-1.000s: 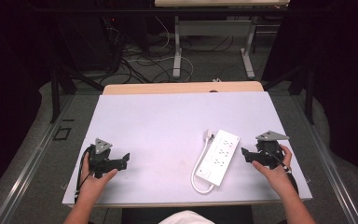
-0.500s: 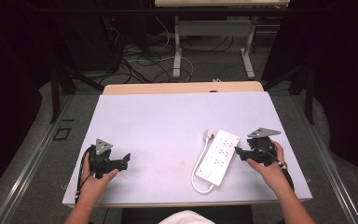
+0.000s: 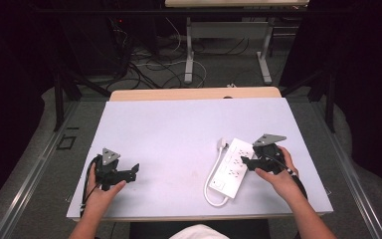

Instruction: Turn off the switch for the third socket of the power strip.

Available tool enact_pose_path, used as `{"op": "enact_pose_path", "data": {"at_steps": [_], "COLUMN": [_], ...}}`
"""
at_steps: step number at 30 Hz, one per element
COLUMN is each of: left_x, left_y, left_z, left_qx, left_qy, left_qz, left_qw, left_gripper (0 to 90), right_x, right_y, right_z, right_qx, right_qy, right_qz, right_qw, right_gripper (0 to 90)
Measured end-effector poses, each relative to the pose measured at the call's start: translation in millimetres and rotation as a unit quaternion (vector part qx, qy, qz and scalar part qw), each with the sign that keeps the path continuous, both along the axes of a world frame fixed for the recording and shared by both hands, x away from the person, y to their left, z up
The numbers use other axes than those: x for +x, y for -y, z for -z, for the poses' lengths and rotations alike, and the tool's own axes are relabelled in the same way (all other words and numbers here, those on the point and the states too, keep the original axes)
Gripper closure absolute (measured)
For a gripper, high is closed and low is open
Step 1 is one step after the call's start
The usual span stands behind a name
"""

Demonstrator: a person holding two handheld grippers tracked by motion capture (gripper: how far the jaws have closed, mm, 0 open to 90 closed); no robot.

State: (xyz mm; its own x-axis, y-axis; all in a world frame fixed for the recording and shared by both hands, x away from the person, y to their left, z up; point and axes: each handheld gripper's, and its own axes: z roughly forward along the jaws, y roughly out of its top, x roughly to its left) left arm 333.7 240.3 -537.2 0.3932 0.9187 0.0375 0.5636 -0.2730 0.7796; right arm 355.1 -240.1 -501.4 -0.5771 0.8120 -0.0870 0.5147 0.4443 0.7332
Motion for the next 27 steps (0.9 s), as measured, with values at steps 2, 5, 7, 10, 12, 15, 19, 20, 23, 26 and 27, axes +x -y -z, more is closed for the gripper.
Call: {"op": "enact_pose_path", "data": {"at_steps": [2,5,7,10,12,15,19,20,23,26,27], "left_x": [0.0,-0.2,0.0,0.2,0.2,0.3,0.6,0.6,0.6,0.5,0.5], "left_y": [0.3,0.5,0.7,0.8,0.8,0.8,0.2,0.2,0.8,0.9,0.9], "left_z": [0.0,0.3,0.6,1.0,1.0,1.2,1.1,1.2,1.5,1.5,1.5], "left_qx": [-0.001,-0.002,-0.004,-0.004,-0.004,-0.005,0.000,0.000,-0.003,-0.003,-0.003], "left_qy": [-0.001,-0.003,-0.002,-0.003,-0.003,-0.004,-0.003,-0.003,-0.005,-0.005,-0.005], "left_qz": [0.000,0.000,0.000,0.001,0.001,0.000,0.002,0.002,0.003,0.003,0.003], "left_qw": [1.0000,1.0000,1.0000,1.0000,1.0000,1.0000,1.0000,1.0000,1.0000,1.0000,1.0000], "left_gripper": [4.8,5.0,5.2,5.4,5.4,5.5,5.7,5.7,5.8,5.9,5.9], "right_x": [0.9,2.0,3.6,5.2,7.0,8.7,11.7,13.4,15.4,18.8,19.8], "right_y": [-2.6,-5.7,-8.0,-11.6,-13.4,-16.3,-21.8,-24.3,-28.2,-30.4,-31.7], "right_z": [-0.1,-1.5,-2.0,-2.8,-4.1,-4.8,-7.0,-8.3,-8.4,-8.8,-8.0], "right_qx": [-0.003,-0.008,-0.008,-0.013,-0.019,-0.023,-0.036,-0.043,-0.042,-0.048,-0.048], "right_qy": [0.001,-0.003,-0.005,-0.010,-0.017,-0.020,-0.028,-0.035,-0.039,-0.042,-0.038], "right_qz": [-0.005,-0.015,-0.020,-0.024,-0.035,-0.042,-0.058,-0.065,-0.066,-0.072,-0.068], "right_qw": [1.0000,0.9999,0.9998,0.9996,0.9991,0.9987,0.9973,0.9963,0.9962,0.9954,0.9959], "right_gripper": [40.8,40.8,41.0,41.3,41.7,42.3,44.0,45.7,47.0,47.7,48.5]}}
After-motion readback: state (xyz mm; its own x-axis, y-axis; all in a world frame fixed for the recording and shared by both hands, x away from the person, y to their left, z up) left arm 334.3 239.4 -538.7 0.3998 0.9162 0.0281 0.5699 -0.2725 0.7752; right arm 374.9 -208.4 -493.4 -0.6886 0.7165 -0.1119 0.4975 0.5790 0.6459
